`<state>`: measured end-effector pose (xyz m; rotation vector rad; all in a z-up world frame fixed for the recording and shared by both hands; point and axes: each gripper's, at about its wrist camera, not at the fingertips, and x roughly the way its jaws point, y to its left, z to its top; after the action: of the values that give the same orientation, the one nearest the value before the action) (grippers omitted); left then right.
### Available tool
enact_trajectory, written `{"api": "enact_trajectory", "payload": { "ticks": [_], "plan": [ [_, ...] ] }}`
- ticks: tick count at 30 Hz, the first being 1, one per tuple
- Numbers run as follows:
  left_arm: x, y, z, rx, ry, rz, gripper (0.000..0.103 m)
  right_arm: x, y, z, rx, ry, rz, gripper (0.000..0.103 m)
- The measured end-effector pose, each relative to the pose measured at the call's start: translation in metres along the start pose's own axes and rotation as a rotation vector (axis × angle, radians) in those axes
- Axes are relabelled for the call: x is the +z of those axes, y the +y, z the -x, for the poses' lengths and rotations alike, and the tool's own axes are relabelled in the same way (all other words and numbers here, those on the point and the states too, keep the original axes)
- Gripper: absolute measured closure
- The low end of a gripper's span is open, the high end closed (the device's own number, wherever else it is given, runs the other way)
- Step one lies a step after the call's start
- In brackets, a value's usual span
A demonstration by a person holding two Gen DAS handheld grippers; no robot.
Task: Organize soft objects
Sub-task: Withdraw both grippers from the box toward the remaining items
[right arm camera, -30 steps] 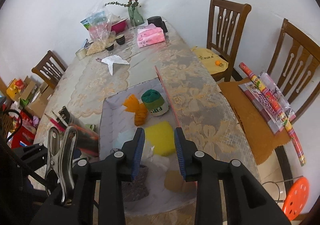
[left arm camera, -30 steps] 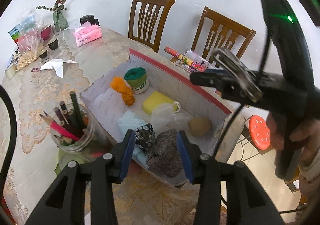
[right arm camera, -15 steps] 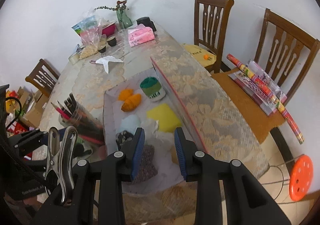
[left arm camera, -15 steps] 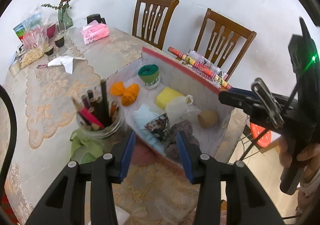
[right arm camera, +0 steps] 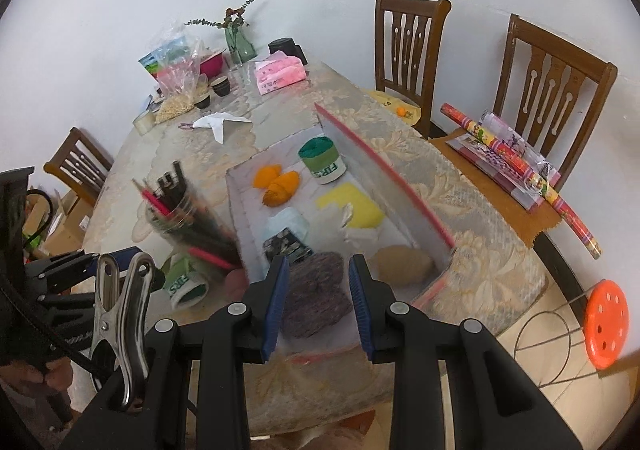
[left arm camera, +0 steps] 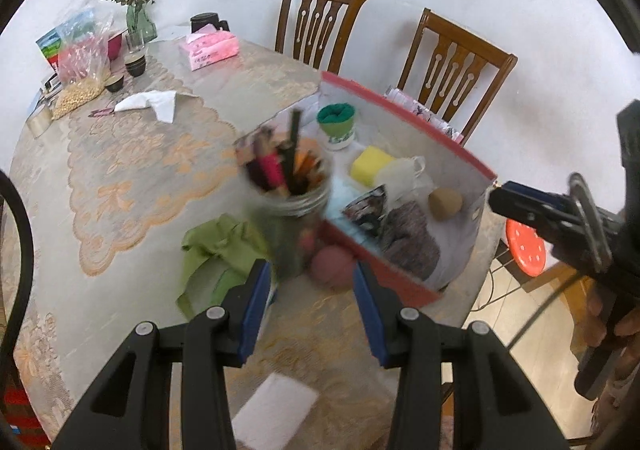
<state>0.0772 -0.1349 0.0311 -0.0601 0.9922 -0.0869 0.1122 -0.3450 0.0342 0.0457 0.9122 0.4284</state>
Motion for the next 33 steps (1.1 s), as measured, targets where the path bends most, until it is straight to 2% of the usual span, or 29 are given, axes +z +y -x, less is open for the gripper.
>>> {"api": "enact_trajectory", "payload": {
  "ticks": [12, 21, 23, 26, 33],
  "plan": [
    [-0.031, 0.044, -0.013, -0.036, 0.109, -0.044, 0.058, -0.043, 0.041, 0.011, -0.049, 0.001, -0.065, 0.071],
    [-0.034, 0.051, -0.029, -0.078, 0.141, -0.097, 0.058, -0.073, 0.072, 0.014, -0.073, 0.028, -0.087, 0.071],
    [-0.032, 0.05, -0.034, -0.072, 0.143, -0.107, 0.058, -0.079, 0.079, 0.013, -0.069, 0.041, -0.096, 0.071],
    [-0.03, 0.051, -0.046, -0.04, 0.156, -0.12, 0.05, -0.088, 0.09, 0.01, -0.057, 0.061, -0.086, 0.071],
    [-0.032, 0.054, -0.077, 0.015, 0.197, -0.155, 0.05, -0.105, 0.116, -0.004, -0.037, 0.119, -0.039, 0.071]
  ]
}}
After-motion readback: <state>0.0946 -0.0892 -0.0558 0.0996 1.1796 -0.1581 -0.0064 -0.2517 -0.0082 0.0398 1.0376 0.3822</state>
